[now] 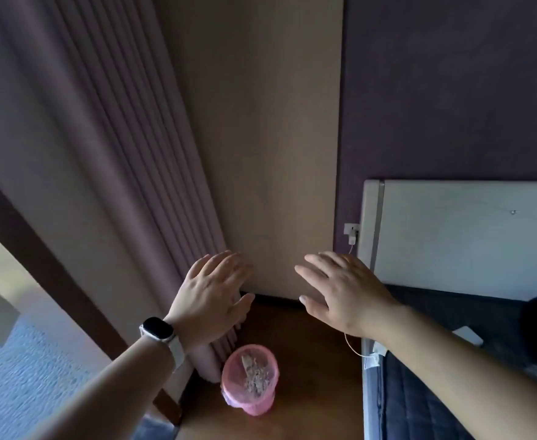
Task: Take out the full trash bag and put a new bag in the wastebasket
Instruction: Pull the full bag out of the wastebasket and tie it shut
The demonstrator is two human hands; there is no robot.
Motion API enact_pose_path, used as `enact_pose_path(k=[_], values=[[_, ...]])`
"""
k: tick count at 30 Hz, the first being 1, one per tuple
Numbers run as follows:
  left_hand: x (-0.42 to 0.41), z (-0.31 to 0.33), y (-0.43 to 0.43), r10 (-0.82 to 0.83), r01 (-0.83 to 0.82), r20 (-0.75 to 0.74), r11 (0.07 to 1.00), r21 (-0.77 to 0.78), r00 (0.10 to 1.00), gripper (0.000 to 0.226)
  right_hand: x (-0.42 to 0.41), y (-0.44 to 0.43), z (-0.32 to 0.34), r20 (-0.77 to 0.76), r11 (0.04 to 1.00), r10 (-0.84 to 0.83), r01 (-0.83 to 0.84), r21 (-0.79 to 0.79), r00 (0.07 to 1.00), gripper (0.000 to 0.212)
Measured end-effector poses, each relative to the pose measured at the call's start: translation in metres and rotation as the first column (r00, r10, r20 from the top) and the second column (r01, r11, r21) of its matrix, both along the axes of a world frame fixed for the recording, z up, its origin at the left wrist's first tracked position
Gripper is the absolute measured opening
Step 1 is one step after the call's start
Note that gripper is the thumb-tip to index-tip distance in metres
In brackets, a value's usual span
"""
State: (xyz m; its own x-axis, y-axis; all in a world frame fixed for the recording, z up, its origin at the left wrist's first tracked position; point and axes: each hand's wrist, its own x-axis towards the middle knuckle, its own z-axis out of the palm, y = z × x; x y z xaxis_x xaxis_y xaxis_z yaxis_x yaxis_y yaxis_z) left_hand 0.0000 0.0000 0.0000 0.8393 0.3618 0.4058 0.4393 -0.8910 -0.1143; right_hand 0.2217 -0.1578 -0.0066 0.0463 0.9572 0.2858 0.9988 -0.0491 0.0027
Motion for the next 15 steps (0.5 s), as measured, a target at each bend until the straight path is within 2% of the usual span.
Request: enact_pose_path(k=[10,15], values=[[0.066,-0.044,0.091,0.085,-0.086,-0.020,0.993,-0.077,0.996,0.052,0.081,0.094,-0.039,-0.063,0.999,0.001,-0.004,-0.052,0.998,0.052],[0.098,-0.069,0.155,0.158,-0.165,-0.054,0.974,-0.157,0.986,0.053,0.117,0.162,-0.067,-0.088,0.990,0.021,-0.033,-0.138,0.996,0.054]])
